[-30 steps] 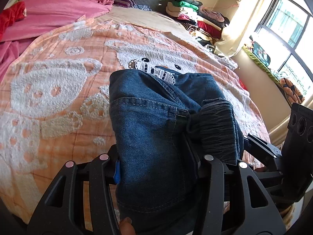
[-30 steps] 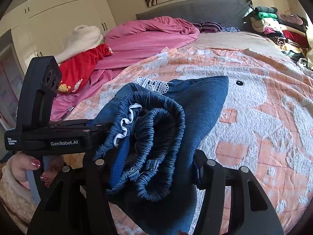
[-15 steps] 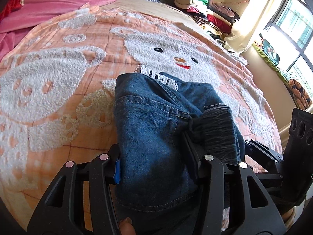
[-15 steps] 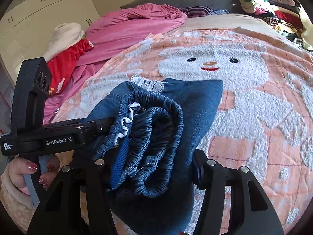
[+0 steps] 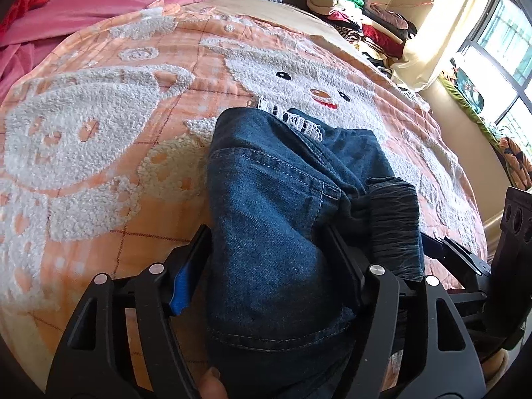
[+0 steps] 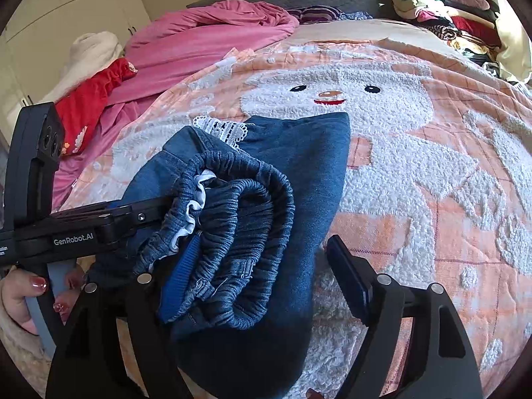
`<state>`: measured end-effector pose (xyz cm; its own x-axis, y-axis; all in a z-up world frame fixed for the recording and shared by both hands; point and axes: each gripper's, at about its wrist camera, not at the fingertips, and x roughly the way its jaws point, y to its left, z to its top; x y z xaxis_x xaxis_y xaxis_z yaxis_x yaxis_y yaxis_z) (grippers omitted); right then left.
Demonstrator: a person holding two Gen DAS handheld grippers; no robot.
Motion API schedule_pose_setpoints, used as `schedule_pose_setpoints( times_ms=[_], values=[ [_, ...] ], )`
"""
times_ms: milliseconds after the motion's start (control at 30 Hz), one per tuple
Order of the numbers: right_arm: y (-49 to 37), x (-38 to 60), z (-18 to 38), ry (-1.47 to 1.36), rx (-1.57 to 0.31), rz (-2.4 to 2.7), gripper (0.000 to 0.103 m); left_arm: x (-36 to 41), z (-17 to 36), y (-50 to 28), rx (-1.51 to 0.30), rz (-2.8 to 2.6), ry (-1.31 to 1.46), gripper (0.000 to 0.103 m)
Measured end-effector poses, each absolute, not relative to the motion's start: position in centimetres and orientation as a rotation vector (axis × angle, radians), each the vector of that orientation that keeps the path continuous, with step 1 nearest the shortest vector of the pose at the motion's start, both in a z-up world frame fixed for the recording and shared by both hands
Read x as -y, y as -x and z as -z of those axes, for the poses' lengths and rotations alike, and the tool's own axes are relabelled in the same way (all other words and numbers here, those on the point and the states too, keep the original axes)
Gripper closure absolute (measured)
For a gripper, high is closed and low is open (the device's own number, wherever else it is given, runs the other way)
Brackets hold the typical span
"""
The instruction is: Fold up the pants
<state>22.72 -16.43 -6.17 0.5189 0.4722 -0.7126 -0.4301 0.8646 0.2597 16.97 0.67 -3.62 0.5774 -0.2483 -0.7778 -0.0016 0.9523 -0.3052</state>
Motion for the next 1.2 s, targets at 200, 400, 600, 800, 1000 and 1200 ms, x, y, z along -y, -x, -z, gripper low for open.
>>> schedule_pose_setpoints(
  times_ms=[200,400,600,800,1000,1200],
  values=[
    [-22.1,16.8,5.6,-0.031,-0.855,-0.517,0.021,-0.6,2.9,-16.3,-0.933,0.148,0.284,0.039],
    [-21.1,17.3,4.5,-0.018,-0.825,-0.499,0.02,-0.9,1.7,-15.2,-0.9,0.141,0.296,0.034],
    [-19.9,18.1,3.0,-0.032,-0.785,-0.483,0.012,-1.0,-0.3,-13.7,-0.851,0.137,0.284,0.028],
    [-18.6,18.5,1.4,-0.028,-0.749,-0.476,0.012,-1.1,-1.6,-12.3,-0.82,0.132,0.267,0.021],
    [-17.3,18.4,0.0,-0.011,-0.712,-0.468,0.006,-1.2,-2.7,-10.7,-0.788,0.129,0.26,0.012],
    [-15.9,18.5,-1.3,-0.008,-0.676,-0.465,0.005,-1.2,-3.6,-9.4,-0.776,0.118,0.236,0.01]
  ],
)
